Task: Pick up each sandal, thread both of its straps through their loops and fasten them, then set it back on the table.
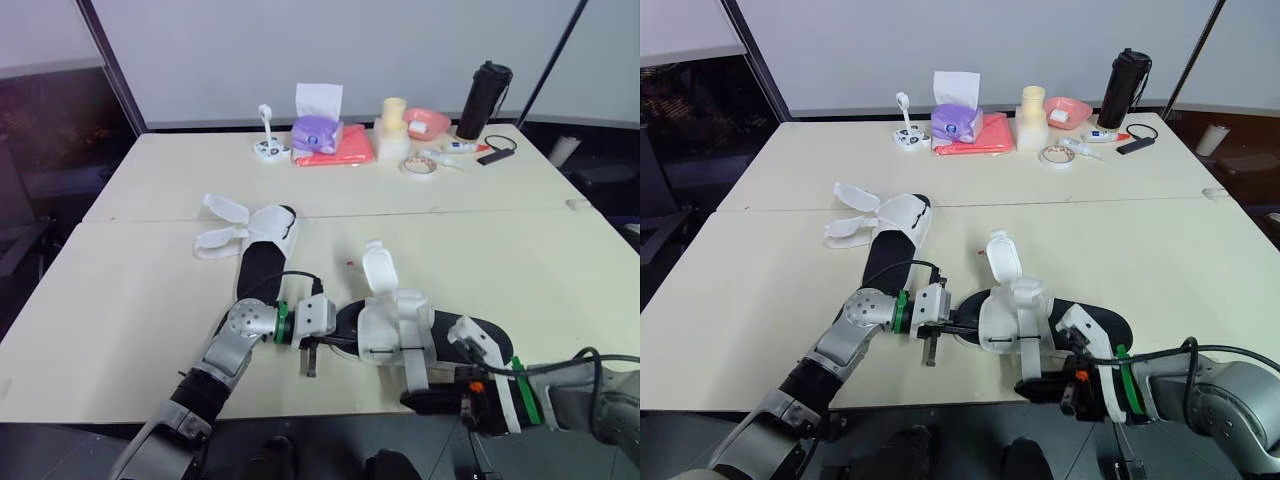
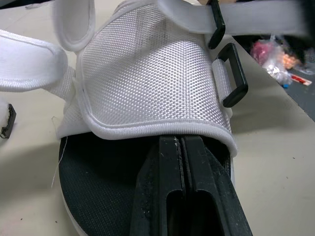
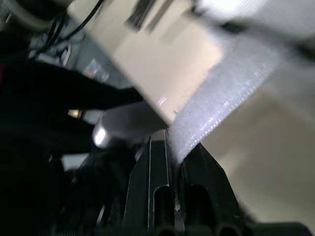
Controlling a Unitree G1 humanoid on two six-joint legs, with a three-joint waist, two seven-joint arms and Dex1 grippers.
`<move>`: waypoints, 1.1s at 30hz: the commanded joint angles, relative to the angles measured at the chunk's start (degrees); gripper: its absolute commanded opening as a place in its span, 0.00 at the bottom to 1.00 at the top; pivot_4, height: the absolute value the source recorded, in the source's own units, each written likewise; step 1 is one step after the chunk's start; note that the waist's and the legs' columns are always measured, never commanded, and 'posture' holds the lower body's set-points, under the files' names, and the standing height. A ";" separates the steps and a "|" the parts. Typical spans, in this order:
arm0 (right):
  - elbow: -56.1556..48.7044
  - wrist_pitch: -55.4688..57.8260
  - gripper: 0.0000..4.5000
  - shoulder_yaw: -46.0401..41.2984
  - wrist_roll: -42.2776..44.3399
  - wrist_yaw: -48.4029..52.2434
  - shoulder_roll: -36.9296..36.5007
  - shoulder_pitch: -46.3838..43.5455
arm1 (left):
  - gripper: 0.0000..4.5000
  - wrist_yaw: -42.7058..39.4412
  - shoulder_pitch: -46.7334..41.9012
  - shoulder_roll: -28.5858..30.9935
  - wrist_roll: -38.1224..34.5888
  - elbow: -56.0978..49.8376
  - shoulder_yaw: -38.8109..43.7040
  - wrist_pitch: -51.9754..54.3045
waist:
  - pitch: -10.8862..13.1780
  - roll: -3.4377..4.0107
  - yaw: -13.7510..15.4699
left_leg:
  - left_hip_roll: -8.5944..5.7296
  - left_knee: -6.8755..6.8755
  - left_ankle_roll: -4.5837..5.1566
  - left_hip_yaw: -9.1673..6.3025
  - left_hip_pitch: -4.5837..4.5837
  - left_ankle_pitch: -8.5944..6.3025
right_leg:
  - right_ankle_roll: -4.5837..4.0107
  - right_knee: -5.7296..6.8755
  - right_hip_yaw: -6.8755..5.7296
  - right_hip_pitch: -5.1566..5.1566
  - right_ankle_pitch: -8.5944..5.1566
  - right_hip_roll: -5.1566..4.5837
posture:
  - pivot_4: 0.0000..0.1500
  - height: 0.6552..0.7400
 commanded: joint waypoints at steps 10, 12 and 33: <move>-8.44 -15.73 0.01 -3.43 -9.64 9.98 -6.22 7.10 | 0.00 -0.25 -0.07 0.30 0.44 0.24 -0.60 0.24 | 0.01 -0.06 -0.07 | 0.02 0.03 0.00 0.00 0.02 0.00 | 0.00 -0.04 -0.02 0.05 0.00 0.01 | 1.00 1.00; -8.59 -16.13 0.01 -4.93 -8.78 10.24 -6.44 5.91 | 0.00 -0.23 -0.22 0.27 0.49 0.48 -0.57 0.13 | 0.02 -0.07 -0.07 | 0.02 0.03 0.00 0.00 0.01 0.00 | 0.00 -0.04 -0.02 0.04 0.00 0.00 | 1.00 1.00; 10.52 -8.36 0.01 4.98 -4.95 5.64 -2.01 -28.22 | 0.00 0.38 -1.14 -0.39 0.73 1.62 -0.51 -0.51 | 0.04 -0.07 -0.38 | 0.01 -0.03 0.00 0.02 -0.01 0.00 | -0.02 -0.01 0.00 -0.10 0.01 -0.08 | 1.00 1.00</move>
